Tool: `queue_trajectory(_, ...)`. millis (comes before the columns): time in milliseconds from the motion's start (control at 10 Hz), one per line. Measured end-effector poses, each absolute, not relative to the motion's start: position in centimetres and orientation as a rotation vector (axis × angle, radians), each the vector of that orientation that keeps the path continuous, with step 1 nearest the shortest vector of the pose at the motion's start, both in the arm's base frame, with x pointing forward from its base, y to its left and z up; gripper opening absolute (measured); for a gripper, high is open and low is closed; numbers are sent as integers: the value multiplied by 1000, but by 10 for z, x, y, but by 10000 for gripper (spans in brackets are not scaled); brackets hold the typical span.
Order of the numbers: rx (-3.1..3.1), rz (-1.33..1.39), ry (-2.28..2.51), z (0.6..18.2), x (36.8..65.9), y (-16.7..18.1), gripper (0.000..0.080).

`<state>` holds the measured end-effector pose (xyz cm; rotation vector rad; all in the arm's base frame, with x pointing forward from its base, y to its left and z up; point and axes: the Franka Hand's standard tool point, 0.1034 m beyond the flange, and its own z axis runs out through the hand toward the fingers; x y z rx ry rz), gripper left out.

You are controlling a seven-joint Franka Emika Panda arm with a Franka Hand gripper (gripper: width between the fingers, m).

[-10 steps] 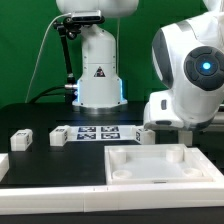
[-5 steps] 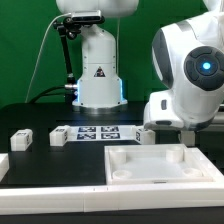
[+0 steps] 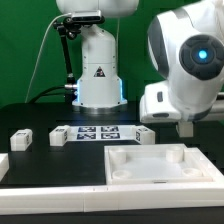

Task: Assemble one leg

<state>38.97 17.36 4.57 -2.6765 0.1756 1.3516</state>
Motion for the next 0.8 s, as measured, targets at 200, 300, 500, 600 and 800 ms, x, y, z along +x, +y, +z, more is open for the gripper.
queue_trajectory(200, -2675, 1344, 171, 71, 403, 169, 289)
queue_trajectory(300, -2679, 1333, 167, 78, 407, 169, 289)
queue_trajectory(500, -2702, 1286, 174, 72, 407, 171, 290)
queue_trajectory(600, -2723, 1233, 180, 70, 412, 172, 290)
queue_trajectory(800, -2839, 869, 121, 66, 434, 167, 290)
